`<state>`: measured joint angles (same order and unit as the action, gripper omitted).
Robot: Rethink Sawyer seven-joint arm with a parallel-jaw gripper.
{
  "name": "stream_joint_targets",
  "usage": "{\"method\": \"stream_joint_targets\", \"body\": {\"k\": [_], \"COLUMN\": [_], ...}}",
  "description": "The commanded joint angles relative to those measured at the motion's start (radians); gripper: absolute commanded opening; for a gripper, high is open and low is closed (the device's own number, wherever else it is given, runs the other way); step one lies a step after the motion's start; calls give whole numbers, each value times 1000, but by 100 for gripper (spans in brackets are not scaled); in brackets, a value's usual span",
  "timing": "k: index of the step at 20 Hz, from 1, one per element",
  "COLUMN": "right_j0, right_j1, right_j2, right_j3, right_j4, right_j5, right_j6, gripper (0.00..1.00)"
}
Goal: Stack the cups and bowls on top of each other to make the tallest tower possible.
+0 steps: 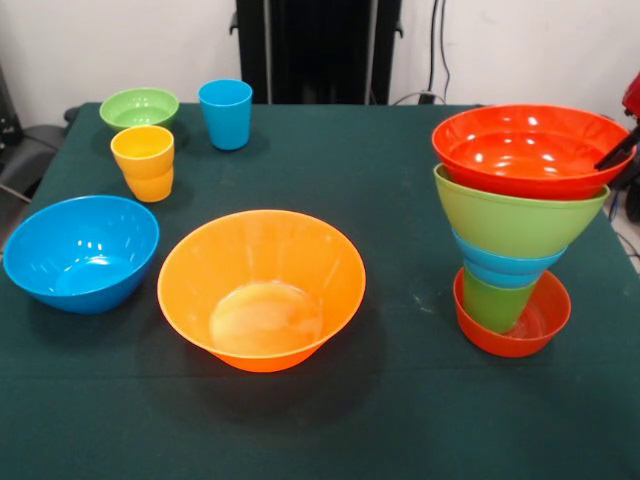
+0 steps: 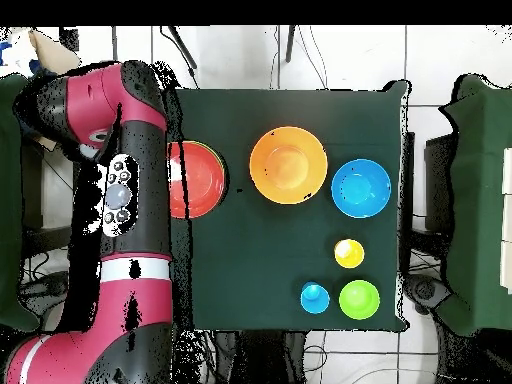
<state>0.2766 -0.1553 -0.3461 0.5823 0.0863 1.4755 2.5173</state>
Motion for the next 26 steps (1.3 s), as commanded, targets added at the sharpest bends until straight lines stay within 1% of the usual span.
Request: {"method": "stream_joint_targets", "body": {"k": [1, 14, 18, 23, 24, 26], "right_j0": [1, -6, -12, -13, -12, -5], "right_j1": [33, 13, 20, 34, 34, 26], "right_j2": [45, 45, 61, 51, 46, 37], "right_j3": [27, 74, 70, 50, 50, 66], "right_j4": [-63, -82, -72, -74, -78, -85], "right_j5": [-47, -119, -163, -164, -172, -214], "right_j6": [-27, -52, -58, -57, -54, -24], "gripper": [0, 0, 0, 0, 100, 100]}}
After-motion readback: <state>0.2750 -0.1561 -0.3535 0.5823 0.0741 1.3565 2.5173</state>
